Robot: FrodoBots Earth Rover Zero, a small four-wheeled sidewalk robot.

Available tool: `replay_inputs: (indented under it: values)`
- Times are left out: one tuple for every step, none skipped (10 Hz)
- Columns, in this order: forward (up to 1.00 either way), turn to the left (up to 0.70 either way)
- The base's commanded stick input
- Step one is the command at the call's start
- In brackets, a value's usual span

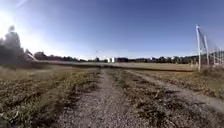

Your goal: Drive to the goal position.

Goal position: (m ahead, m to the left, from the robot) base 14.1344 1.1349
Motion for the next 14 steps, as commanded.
replay_inputs:
  values:
    - [0.50,0.00]
    - [0.50,0.00]
    - [0.50,0.00]
    - [0.50,0.00]
    - [0.50,0.00]
    - [0.50,0.00]
    - [0.50,0.00]
    - [0.50,0.00]
    - [0.50,0.00]
    - [0.50,0.00]
    - [0.50,0.00]
    - [0.50,0.00]
    - [0.50,0.00]
    - [0.50,0.00]
